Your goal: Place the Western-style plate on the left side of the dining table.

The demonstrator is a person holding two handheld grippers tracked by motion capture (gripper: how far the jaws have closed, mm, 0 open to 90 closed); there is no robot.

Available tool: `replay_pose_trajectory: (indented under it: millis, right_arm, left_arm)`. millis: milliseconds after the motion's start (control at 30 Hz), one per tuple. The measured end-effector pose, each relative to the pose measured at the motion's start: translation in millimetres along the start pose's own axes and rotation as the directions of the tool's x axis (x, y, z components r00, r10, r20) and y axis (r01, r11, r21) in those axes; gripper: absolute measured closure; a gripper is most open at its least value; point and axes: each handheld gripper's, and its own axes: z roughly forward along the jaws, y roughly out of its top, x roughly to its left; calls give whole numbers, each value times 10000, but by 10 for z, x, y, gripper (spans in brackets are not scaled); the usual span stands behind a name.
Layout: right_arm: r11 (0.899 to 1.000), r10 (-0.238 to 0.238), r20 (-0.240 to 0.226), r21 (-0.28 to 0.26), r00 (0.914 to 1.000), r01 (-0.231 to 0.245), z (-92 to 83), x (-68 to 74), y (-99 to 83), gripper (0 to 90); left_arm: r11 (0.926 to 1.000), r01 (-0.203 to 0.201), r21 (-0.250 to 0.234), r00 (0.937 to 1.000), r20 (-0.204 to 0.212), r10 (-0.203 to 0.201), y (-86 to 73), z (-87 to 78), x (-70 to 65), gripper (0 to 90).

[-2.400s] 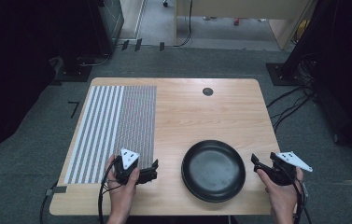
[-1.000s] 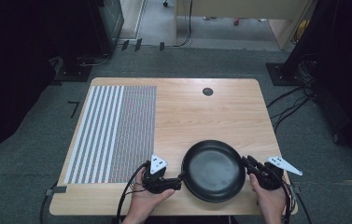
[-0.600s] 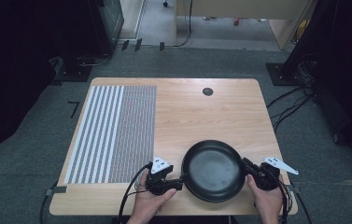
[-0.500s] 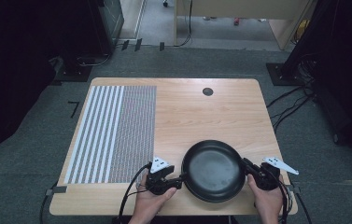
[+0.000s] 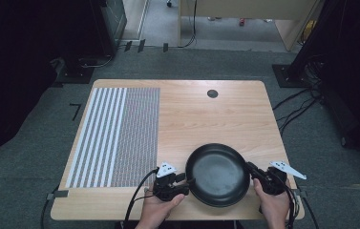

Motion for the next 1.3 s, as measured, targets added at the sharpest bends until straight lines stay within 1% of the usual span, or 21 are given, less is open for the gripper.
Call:
replay_pose_trajectory:
  millis: [100,233,367,533,633,733,867,900,1000,1100,1200,1300]
  right_arm:
    - [10000,-10,-16,-14,10000,10,0,-2,-2,849]
    - [10000,-34,-68,-17,10000,34,0,-9,-3,849]
    - [10000,-74,-148,-19,9999,74,2,-19,-2,849]
    - [10000,-60,-228,-6,9997,59,16,-16,-2,850]
    - [9999,21,-441,99,9990,-17,35,-12,-7,846]
    - [9997,130,-681,231,9976,-114,66,4,-24,837]
    - [9994,103,-822,333,9966,-76,87,28,-35,832]
    - [9993,105,-881,375,9961,-72,89,30,-36,831]
    - [9989,156,-1062,453,9942,-108,100,40,-47,830]
    - [9986,169,-1103,519,9938,-112,105,53,-50,829]
    - [9984,-32,-1073,550,9942,91,102,64,-49,826]
    - [9983,37,-1106,589,9939,28,105,68,-52,826]
  left_arm:
    - [9999,37,97,10000,83,-38,1,4,9,522]
    - [9998,15,179,10000,1,-15,6,1,-4,534]
    - [9996,92,267,9999,100,-95,14,-5,10,539]
    - [9993,73,371,9999,79,-76,21,-8,8,545]
    - [9991,15,417,10000,30,-16,19,-6,2,546]
    - [9988,30,492,10000,91,-34,25,-14,11,547]
    - [9992,166,370,9998,83,-169,48,-67,52,548]
    - [9994,200,290,9998,14,-200,57,-88,64,549]
    - [9996,246,121,9995,-190,-244,74,-131,94,595]
    - [9995,301,109,9995,-126,-300,86,-165,111,624]
    - [9993,370,108,9992,-129,-369,94,-190,108,637]
    - [9990,414,136,9991,-98,-413,100,-204,111,639]
